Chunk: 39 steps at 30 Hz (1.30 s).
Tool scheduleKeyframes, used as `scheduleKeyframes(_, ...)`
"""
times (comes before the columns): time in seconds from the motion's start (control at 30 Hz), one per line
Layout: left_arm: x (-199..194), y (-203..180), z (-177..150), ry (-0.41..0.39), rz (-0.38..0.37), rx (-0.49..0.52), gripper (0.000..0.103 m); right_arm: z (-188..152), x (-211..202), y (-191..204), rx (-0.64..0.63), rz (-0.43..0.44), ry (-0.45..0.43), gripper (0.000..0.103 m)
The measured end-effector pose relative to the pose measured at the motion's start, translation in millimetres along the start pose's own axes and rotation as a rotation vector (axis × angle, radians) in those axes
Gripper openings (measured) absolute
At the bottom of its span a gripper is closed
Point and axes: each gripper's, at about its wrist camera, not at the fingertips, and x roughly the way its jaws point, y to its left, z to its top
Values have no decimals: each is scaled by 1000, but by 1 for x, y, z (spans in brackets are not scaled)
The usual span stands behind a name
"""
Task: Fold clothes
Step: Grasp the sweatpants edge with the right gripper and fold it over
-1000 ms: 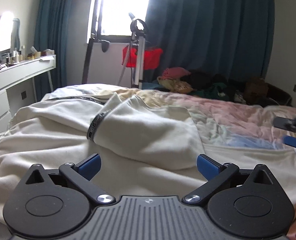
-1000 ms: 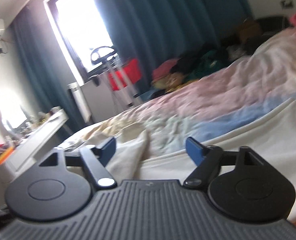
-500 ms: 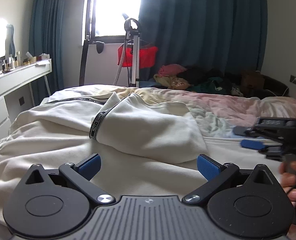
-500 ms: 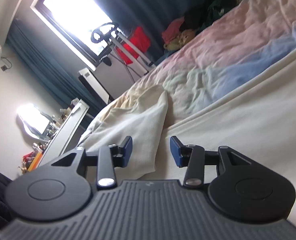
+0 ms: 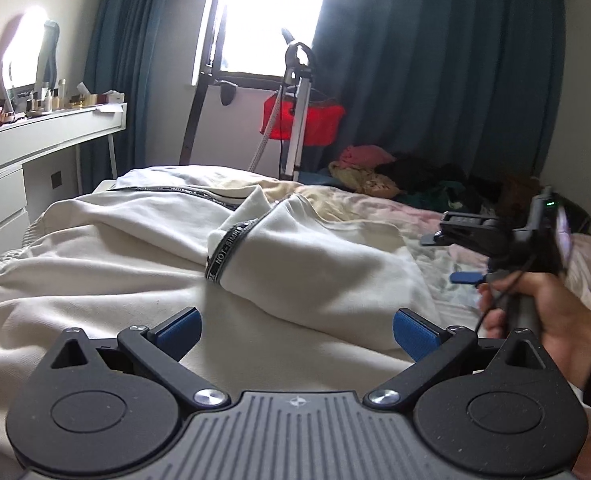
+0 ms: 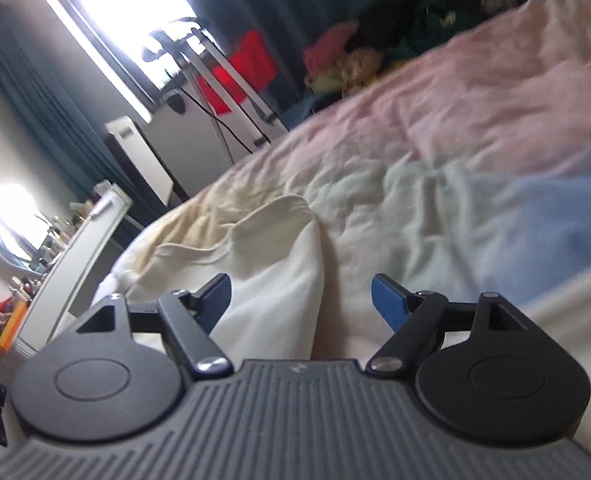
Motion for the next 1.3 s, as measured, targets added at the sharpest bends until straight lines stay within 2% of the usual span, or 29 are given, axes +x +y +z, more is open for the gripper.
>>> scheduleKeyframes(0.13,19,3,-1,-26,30,34,103,13,42,-2,-27,30,6,79)
scheduleKeyframes(0.17,24,6,-2,-27,25,18,103,15,51,0,-44,44,12,73)
scheduleKeyframes(0.27,43,16,-6,-10,-11,-55,103,19,77,13,-115,79,48,70)
scheduleKeyframes(0.33,57,19,-9,31,-13,-79,103,18,94,26,-191,33,90,63)
scheduleKeyframes(0.4,66,22,-10,59,-13,-83,103,18,104,38,-263,-32,97,29)
scheduleKeyframes(0.43,68,24,-10,66,-11,-90,103,20,105,43,-292,-72,83,17)
scheduleKeyframes(0.47,70,27,-10,71,-8,-100,103,24,101,49,-316,-112,50,13)
scheduleKeyframes(0.53,72,32,-10,80,-3,-125,103,38,80,57,-330,-154,-50,10)
scheduleKeyframes(0.7,67,39,-9,90,14,-157,103,105,11,55,-326,-302,-265,9)
scheduleKeyframes(0.77,63,41,-8,91,10,-175,103,133,-27,43,-309,-375,-370,9)
scheduleKeyframes(0.9,59,41,-7,88,7,-183,103,172,-94,-1,-296,-644,-582,9)
scheduleKeyframes(0.93,58,40,-7,88,8,-181,103,176,-105,-20,-267,-685,-588,9)
scheduleKeyframes(1.03,56,39,-7,88,11,-175,103,175,-128,-87,-142,-760,-534,9)
scheduleKeyframes(1.13,54,38,-7,88,14,-169,103,147,-132,-146,-41,-773,-454,9)
scheduleKeyframes(1.23,54,37,-6,88,18,-156,103,118,-124,-191,44,-791,-375,9)
scheduleKeyframes(1.3,56,34,-6,83,28,-133,103,104,-119,-209,85,-780,-353,9)
